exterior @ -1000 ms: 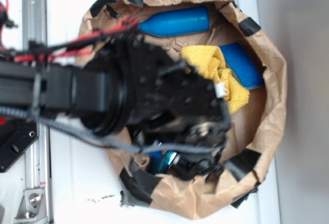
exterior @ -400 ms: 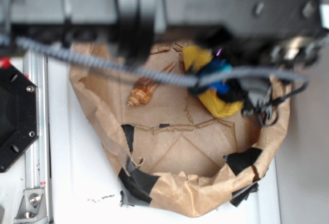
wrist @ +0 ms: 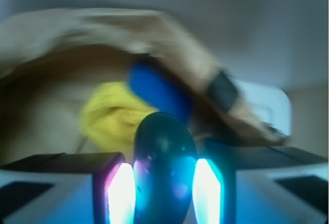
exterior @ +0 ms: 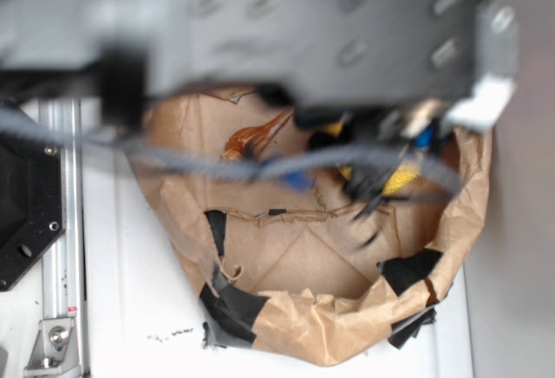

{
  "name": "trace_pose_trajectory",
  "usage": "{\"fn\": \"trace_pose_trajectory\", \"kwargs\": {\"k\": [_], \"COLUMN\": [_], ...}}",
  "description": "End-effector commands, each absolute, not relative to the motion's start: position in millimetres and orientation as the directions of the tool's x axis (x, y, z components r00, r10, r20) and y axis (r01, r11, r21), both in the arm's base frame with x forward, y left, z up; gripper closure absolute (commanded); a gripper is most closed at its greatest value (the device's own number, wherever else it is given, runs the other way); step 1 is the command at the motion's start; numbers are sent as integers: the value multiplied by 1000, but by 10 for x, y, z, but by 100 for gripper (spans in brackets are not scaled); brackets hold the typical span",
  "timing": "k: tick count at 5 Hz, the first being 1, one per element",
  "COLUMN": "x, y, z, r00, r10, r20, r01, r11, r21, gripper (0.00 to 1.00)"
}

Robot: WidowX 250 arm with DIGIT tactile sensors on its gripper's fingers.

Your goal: Grab the plastic pickle.

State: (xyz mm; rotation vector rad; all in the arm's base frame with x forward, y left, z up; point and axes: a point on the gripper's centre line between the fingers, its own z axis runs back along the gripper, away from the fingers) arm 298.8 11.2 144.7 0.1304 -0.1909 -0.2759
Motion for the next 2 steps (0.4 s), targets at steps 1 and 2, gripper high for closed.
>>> {"fn": "trace_pose_trajectory", "kwargs": {"k": [1,2], "x": [2718,2659], "y": [-189,-186], "z": [1718,1720], "r00": [916,932], "r10": [-333,-312], "r20": [224,184], "r01": [298,274], "r11": [938,939], "r21": [177,207], "gripper": [100,100]}}
